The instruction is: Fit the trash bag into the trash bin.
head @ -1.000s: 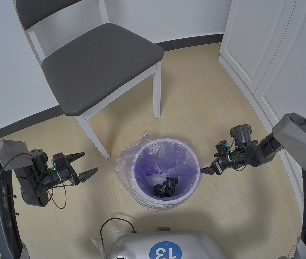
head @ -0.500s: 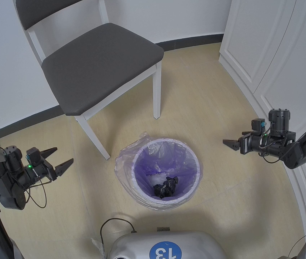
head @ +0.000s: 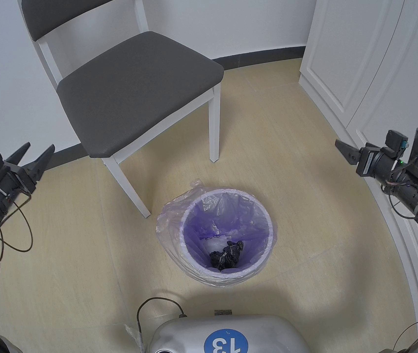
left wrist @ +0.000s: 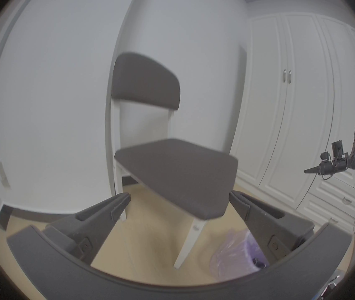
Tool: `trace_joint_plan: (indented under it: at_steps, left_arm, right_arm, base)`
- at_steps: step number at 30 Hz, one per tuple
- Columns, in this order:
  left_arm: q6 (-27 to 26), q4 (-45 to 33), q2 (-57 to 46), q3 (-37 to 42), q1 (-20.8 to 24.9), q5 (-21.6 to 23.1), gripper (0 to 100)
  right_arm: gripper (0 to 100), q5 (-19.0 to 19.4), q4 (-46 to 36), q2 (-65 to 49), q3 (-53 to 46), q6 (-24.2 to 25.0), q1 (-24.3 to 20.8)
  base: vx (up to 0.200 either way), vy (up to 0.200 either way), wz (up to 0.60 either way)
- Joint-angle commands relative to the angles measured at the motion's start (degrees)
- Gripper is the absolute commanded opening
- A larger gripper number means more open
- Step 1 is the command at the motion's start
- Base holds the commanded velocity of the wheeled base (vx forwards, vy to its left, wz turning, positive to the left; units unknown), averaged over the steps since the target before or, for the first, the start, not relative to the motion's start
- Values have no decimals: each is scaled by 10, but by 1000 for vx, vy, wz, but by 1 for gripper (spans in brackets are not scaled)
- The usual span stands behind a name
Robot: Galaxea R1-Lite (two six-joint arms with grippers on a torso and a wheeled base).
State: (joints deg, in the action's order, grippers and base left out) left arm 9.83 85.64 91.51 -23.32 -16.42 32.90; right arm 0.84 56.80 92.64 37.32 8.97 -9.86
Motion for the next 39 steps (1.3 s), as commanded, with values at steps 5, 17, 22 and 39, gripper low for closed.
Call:
trace_joint_plan:
  at_steps: [5, 17, 22, 39]
  left_arm:
    - [148, -365, -481, -38, -1, 106, 100]
    - [143, -776, -790, -155, 109, 152, 100]
    - [137, -862, -862, -165, 113, 155, 100]
    - [34, -1221, -894, -386, 173, 150, 100]
  right_arm:
    - [100, -11, -134, -336, -59, 11, 10]
    - [100, -1, -417, -705, -94, 12, 40]
    - [100, 0, -616, -854, -37, 10, 30]
    - [100, -33, -847, -870, 144, 5, 2]
  base:
    - [0, 0, 0]
    - [0, 0, 0]
    - [0, 0, 0]
    - [0, 0, 0]
